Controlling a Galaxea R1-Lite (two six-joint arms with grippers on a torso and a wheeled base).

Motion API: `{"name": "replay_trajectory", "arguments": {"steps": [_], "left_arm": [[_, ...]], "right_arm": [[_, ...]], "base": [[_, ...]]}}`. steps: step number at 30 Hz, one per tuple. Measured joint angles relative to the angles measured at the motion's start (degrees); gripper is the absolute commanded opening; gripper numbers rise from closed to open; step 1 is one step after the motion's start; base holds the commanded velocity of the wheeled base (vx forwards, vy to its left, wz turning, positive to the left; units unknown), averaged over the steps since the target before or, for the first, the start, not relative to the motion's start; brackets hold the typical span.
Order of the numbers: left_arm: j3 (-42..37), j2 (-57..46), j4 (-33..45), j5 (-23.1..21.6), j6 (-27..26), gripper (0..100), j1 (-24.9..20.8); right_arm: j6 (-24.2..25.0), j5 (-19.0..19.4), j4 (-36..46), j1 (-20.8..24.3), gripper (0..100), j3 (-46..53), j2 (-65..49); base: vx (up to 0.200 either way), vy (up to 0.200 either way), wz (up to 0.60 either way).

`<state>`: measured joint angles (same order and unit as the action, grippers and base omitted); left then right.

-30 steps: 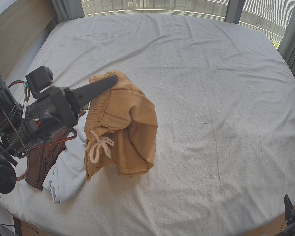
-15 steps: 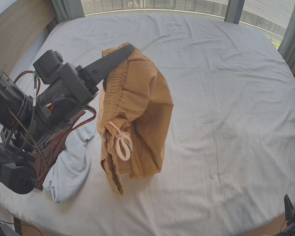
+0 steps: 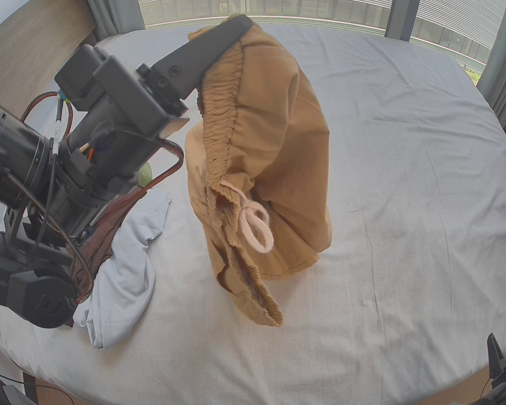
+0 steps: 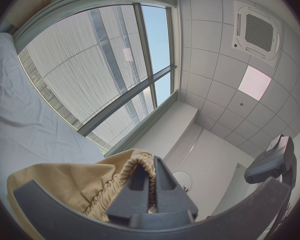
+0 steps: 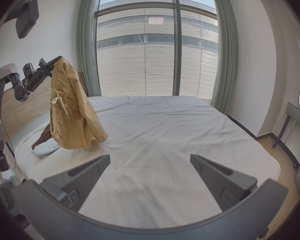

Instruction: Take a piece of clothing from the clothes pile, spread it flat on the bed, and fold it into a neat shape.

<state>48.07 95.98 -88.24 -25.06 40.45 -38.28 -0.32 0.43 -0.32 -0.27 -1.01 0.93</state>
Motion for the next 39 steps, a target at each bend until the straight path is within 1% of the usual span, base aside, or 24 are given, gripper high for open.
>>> {"name": "replay_trajectory", "arguments": {"steps": [11, 17, 24, 28, 31, 35, 39], "left_arm": [[1.32, -0.66, -0.22, 0.4, 3.95, 0, -0.55], [0.0, -0.22, -0.22, 0.44, 3.23, 0, -0.56], [-1.1, 1.24, -0.15, 0.4, 0.04, 0, -0.56], [0.11, 1.65, -0.15, 0.41, -0.16, 0, -0.61], [2.58, 2.01, -0.12, 0.66, -0.22, 0, -0.33], [7.08, 2.69, -0.17, 2.54, -0.22, 0, 0.6], [8.51, 3.22, -0.22, 3.3, -0.09, 0, 1.13]], "right_arm": [[0.0, 0.0, 0.0, 0.0, 100, 0.0, 0.0], [0.0, 0.0, 0.0, 0.0, 100, 0.0, 0.0], [0.07, -0.11, 0.0, 0.02, 100, 0.0, 0.0], [0.1, -0.11, -0.01, 0.02, 100, 0.0, 0.0], [0.05, -0.11, 0.0, -0.02, 100, 0.0, 0.0], [0.07, -0.11, 0.0, -0.02, 100, 0.0, 0.0], [0.07, -0.11, 0.0, -0.02, 100, 0.0, 0.0]], "base": [[0.0, 0.0, 0.0], [0.0, 0.0, 0.0], [0.0, 0.0, 0.0], [0.0, 0.0, 0.0], [0.0, 0.0, 0.0], [0.0, 0.0, 0.0], [0.0, 0.0, 0.0]]}}
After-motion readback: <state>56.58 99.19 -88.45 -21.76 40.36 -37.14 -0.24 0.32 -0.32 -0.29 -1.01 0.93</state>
